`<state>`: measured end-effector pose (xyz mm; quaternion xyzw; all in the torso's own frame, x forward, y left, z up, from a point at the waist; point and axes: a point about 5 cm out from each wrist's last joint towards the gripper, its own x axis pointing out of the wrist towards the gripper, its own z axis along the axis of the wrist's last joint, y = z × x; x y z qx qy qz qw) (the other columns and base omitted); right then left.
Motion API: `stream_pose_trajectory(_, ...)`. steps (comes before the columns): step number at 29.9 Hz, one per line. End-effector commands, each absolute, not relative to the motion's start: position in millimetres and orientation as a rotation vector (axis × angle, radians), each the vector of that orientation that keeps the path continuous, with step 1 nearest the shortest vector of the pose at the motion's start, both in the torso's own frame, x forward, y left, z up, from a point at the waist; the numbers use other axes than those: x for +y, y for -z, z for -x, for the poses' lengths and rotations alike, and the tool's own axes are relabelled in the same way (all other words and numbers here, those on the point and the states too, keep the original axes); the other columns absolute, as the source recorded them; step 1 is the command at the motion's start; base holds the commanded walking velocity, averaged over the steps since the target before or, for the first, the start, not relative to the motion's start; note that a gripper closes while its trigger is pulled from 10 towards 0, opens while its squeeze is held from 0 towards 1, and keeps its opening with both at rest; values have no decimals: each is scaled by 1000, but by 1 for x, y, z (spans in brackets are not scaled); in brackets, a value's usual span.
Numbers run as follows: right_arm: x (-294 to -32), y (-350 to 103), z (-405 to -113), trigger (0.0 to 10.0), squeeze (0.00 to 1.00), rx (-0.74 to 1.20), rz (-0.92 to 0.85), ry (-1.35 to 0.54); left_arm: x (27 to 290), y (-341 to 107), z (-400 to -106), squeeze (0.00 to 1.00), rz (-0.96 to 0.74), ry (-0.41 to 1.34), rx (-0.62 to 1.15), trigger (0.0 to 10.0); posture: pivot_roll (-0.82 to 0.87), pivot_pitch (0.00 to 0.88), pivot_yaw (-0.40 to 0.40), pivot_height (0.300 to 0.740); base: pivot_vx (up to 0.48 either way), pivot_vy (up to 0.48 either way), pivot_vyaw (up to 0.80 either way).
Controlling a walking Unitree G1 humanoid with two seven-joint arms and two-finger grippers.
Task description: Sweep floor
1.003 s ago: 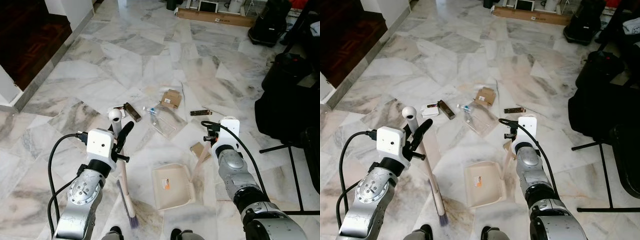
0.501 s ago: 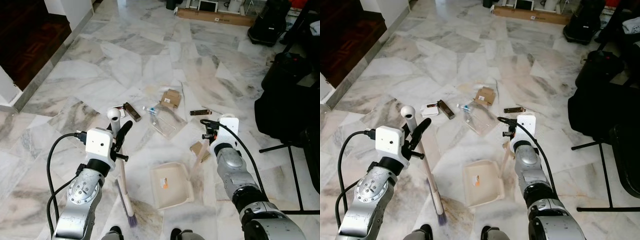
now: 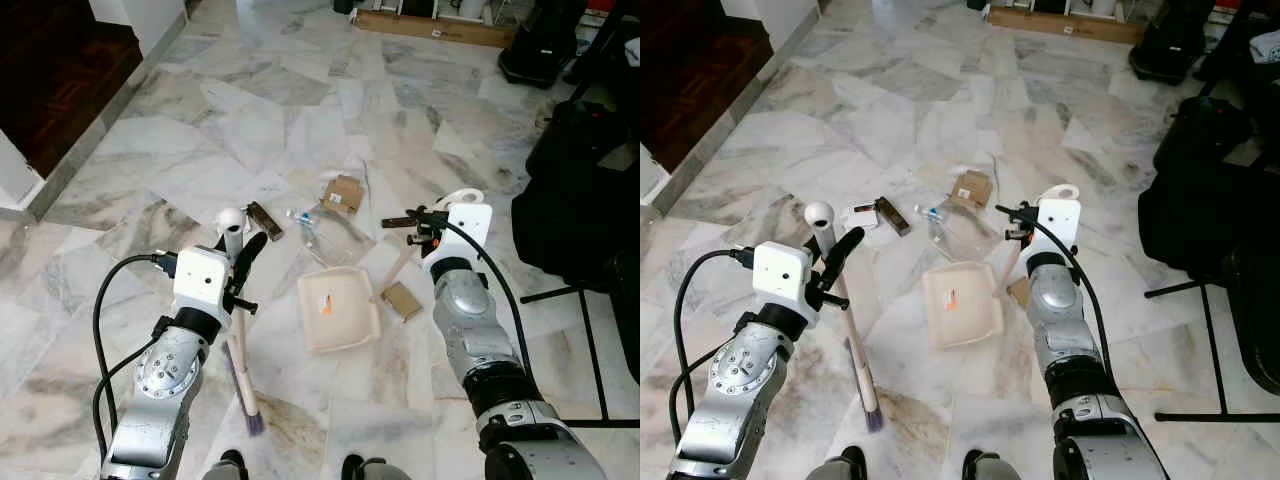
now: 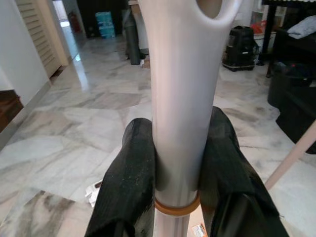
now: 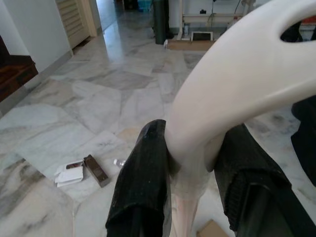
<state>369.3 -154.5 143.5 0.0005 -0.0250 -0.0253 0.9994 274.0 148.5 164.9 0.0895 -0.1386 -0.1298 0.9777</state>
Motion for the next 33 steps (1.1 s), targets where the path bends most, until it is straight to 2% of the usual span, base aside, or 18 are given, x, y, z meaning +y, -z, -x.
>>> stream_pose_trajectory(1,-152,-150,-368,10000,0,-80,-8,51,149,-166,-274,0,-272,299,-298,10000,-30,206,-30,740,0,0,0)
stream_pose_trajectory(5,-147,-153,-368,10000,0,-89,-14,28,157,-162,-276,0,-315,278,-284,10000,-28,195,-32,740,0,0,0)
stream_pose_trajectory(11,-145,-157,-369,10000,0,-91,-17,17,167,-167,-281,0,-254,195,-309,10000,-23,181,-42,740,0,0,0)
stream_pose_trajectory(19,-148,-158,-367,10000,0,-91,-19,13,166,-164,-280,0,-210,176,-322,10000,-28,160,-58,740,0,0,0)
stream_pose_trajectory(24,-154,-159,-365,10000,0,-89,-28,24,170,-172,-280,0,-62,138,-350,10000,-25,152,-64,740,0,0,0)
stream_pose_trajectory(33,-154,-158,-362,10000,0,-89,-40,25,162,-174,-278,0,-96,193,-360,10000,-24,144,-61,740,0,0,0)
